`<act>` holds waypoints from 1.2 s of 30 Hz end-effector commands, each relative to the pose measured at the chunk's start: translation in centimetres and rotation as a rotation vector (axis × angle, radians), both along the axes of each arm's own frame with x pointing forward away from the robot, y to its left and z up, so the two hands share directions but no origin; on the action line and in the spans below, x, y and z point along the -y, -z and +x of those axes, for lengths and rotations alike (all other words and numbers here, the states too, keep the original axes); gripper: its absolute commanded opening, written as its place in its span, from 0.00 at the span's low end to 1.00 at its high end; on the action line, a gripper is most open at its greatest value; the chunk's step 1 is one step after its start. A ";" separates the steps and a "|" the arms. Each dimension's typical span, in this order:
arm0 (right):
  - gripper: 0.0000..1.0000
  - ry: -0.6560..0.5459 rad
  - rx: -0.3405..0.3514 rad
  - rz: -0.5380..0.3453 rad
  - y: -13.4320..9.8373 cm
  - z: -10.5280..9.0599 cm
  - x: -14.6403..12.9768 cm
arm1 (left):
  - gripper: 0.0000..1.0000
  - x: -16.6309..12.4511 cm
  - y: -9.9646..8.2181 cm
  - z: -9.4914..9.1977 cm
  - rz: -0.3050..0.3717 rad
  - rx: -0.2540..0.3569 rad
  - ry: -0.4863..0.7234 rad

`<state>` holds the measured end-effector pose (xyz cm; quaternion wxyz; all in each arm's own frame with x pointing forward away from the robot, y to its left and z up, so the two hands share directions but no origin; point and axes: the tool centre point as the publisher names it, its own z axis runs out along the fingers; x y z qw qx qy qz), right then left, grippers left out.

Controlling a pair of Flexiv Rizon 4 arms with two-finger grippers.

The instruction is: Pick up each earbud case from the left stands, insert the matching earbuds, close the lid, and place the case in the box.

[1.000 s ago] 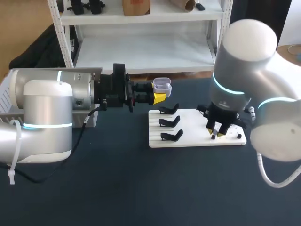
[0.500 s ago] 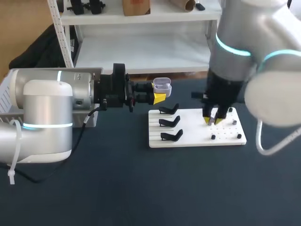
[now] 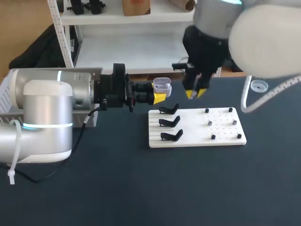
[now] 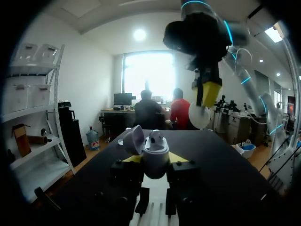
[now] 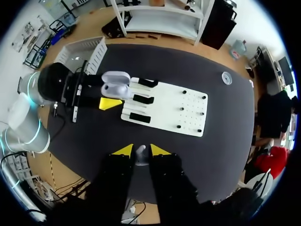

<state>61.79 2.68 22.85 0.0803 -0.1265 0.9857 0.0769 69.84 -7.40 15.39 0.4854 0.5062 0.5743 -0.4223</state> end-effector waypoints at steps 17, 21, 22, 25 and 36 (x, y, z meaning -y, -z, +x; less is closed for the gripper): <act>0.00 -0.250 0.123 0.022 -1.8 2.5 -6.5 | 0.00 0.0 0.0 -0.1 -0.002 0.002 -0.004; 0.00 -0.266 0.125 0.022 -1.9 2.9 -7.0 | 0.00 0.0 0.0 -0.1 -0.002 0.002 -0.004; 0.00 -0.273 0.122 0.016 -1.8 3.1 -7.1 | 0.00 0.0 0.0 -0.1 -0.002 0.002 -0.004; 0.00 -0.276 0.115 0.006 -1.5 3.6 -7.3 | 0.00 0.0 0.0 -0.1 -0.002 0.002 -0.004; 0.00 -0.280 0.105 -0.009 0.1 5.7 -8.0 | 0.00 0.0 0.0 -0.1 -0.002 0.002 -0.004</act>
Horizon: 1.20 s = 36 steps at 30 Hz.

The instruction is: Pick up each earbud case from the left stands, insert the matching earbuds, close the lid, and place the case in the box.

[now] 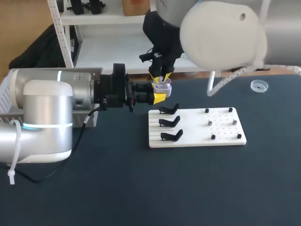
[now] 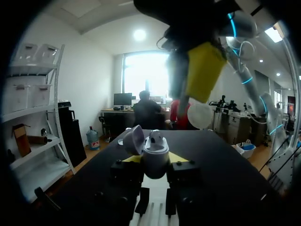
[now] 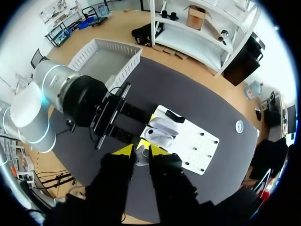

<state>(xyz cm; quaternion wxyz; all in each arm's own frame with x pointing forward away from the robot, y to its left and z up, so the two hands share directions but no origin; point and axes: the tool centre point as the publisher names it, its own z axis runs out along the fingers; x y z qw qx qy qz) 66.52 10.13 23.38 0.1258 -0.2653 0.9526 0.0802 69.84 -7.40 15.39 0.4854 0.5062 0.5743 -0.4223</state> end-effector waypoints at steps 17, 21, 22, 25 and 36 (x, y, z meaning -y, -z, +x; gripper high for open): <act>0.00 0.008 -0.029 -0.028 2.0 2.0 -0.3 | 0.00 0.0 0.0 -0.1 -0.002 0.002 -0.003; 0.00 0.008 -0.030 -0.032 2.1 2.0 -0.3 | 0.00 0.0 0.0 -0.1 -0.002 0.002 -0.003; 0.00 0.008 -0.031 -0.033 2.2 2.0 -0.3 | 0.00 0.0 0.0 -0.1 -0.002 0.002 -0.003; 0.00 0.010 -0.033 -0.036 2.5 2.1 -0.3 | 0.00 0.0 0.0 -0.1 -0.002 0.002 -0.003; 0.00 0.016 -0.040 -0.050 3.0 2.3 -0.3 | 0.00 0.0 0.0 -0.1 -0.002 0.002 -0.003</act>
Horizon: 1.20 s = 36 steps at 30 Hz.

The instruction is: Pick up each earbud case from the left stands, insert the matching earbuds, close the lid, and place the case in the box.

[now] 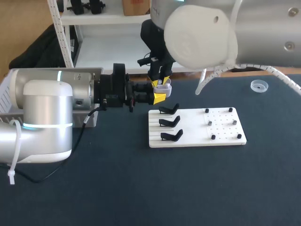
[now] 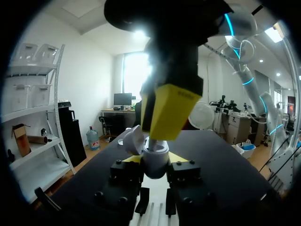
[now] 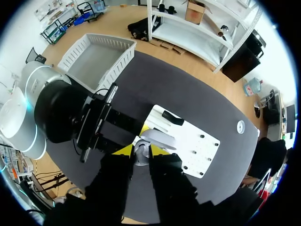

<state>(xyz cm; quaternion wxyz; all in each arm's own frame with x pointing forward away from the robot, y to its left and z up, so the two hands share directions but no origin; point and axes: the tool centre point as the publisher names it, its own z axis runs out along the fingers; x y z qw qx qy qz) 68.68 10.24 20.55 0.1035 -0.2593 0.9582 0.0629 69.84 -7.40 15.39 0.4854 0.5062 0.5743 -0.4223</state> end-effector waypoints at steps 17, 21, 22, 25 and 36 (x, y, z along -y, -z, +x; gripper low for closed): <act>0.00 -0.008 0.004 -0.034 1.1 0.2 -0.1 | 0.00 0.0 0.0 -0.1 -0.002 0.002 -0.003; 0.00 -0.010 0.006 -0.037 1.2 0.1 0.1 | 0.00 0.0 0.0 -0.1 -0.002 0.002 -0.003; 0.00 -0.011 0.006 -0.037 1.2 0.1 0.1 | 0.00 0.0 0.0 -0.1 -0.002 0.002 -0.003; 0.11 -0.013 0.006 -0.041 1.3 0.0 0.2 | 0.00 0.0 0.0 -0.1 -0.002 0.002 -0.003; 0.33 -0.016 0.018 -0.042 1.0 0.0 0.1 | 0.00 0.0 0.0 -0.1 -0.002 0.002 -0.003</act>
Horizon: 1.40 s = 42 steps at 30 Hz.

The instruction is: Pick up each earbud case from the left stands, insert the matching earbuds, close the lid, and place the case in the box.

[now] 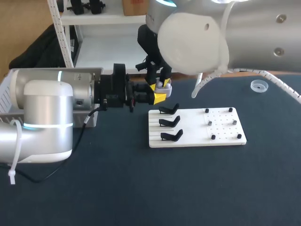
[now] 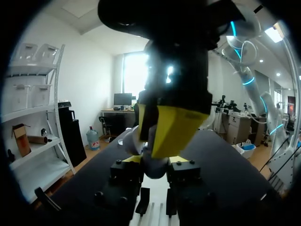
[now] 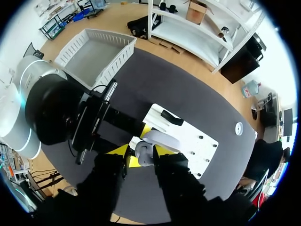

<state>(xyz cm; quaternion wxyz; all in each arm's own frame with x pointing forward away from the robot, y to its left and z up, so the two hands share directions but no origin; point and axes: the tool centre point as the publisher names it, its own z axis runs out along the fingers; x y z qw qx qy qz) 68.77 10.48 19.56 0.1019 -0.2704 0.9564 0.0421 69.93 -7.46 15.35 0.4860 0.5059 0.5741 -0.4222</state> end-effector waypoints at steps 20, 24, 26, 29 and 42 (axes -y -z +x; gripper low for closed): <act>0.36 -0.002 0.020 -0.017 -0.3 -0.1 0.2 | 0.00 0.0 0.0 -0.2 -0.001 0.001 -0.003; 0.38 0.002 0.018 -0.022 -0.3 -0.1 0.2 | 0.00 0.0 0.0 -0.2 -0.001 0.001 -0.003; 0.40 0.008 0.005 -0.027 -0.3 -0.1 0.3 | 0.00 0.0 0.0 -0.2 -0.001 0.001 -0.003; 0.40 0.014 -0.003 -0.032 -0.5 -0.2 0.3 | 0.00 0.0 0.0 -0.2 -0.001 0.001 -0.003; 0.42 0.025 -0.012 -0.045 -0.7 0.1 0.2 | 0.00 0.0 0.0 -0.2 -0.001 0.001 -0.003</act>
